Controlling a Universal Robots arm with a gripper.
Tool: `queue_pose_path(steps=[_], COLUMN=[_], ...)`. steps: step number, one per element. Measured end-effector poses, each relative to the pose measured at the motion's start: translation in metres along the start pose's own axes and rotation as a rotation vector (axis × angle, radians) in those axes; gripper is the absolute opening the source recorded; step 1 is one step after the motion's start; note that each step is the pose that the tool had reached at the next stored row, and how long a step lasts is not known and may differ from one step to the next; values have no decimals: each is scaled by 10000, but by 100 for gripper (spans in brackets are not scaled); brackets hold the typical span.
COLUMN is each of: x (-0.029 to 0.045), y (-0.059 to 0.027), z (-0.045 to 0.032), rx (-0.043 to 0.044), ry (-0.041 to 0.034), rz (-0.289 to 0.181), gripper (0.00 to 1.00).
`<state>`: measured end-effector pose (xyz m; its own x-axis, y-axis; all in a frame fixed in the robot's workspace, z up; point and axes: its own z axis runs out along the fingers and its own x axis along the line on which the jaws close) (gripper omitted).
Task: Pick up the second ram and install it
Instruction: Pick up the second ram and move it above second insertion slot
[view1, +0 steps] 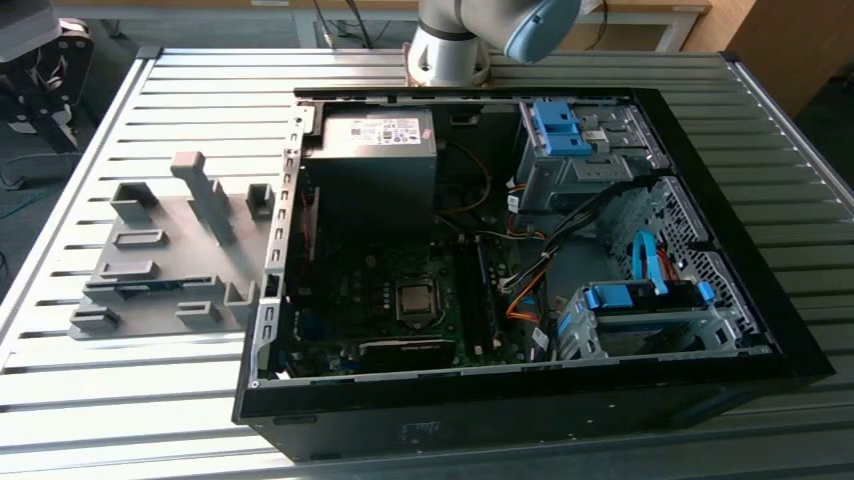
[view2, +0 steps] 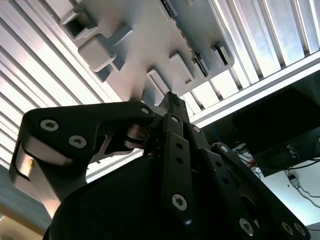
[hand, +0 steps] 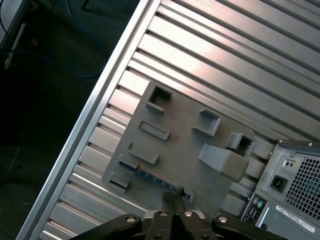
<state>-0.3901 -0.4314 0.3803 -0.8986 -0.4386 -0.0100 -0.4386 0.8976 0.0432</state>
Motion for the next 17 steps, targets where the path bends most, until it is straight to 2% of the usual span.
queue_pose_path(steps=[17], x=[0], y=[0], z=[0], rx=[-8], ry=[32], rz=[-739], gripper=[11])
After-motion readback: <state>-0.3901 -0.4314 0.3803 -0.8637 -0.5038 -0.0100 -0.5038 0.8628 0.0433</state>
